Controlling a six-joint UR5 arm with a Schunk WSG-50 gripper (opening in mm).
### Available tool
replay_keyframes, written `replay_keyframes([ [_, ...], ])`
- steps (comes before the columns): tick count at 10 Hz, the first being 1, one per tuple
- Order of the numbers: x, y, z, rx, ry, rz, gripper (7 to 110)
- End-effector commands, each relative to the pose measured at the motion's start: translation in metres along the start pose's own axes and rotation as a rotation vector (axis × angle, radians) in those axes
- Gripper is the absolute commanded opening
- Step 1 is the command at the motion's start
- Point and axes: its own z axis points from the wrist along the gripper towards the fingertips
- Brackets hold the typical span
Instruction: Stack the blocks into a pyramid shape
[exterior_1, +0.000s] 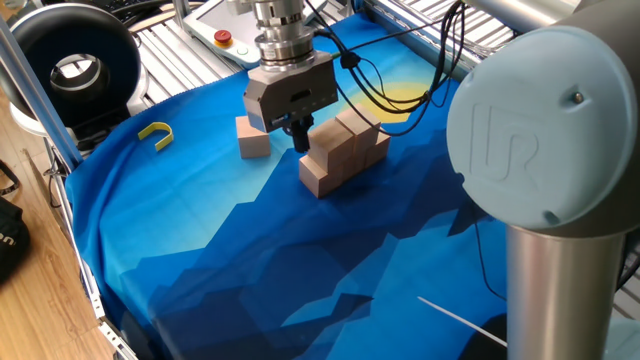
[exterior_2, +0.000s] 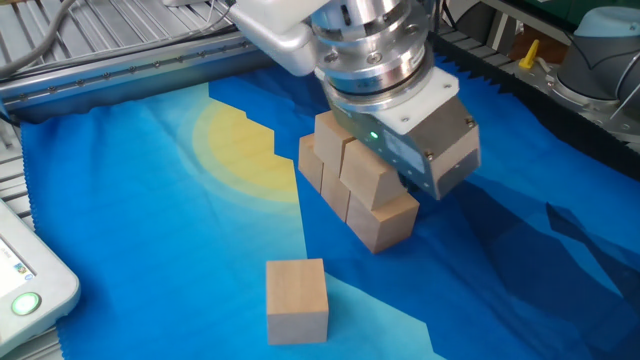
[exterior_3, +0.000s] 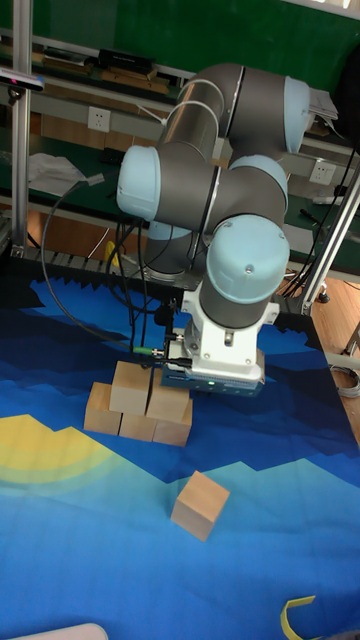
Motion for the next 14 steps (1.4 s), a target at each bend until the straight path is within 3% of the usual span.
replay_keyframes([
  [1, -0.0032, -0.0063, 0.0025, 0.014, -0.004, 0.002, 7],
  [14, 0.0028, -0.0109, 0.0026, 0.031, 0.022, -0.004, 7],
])
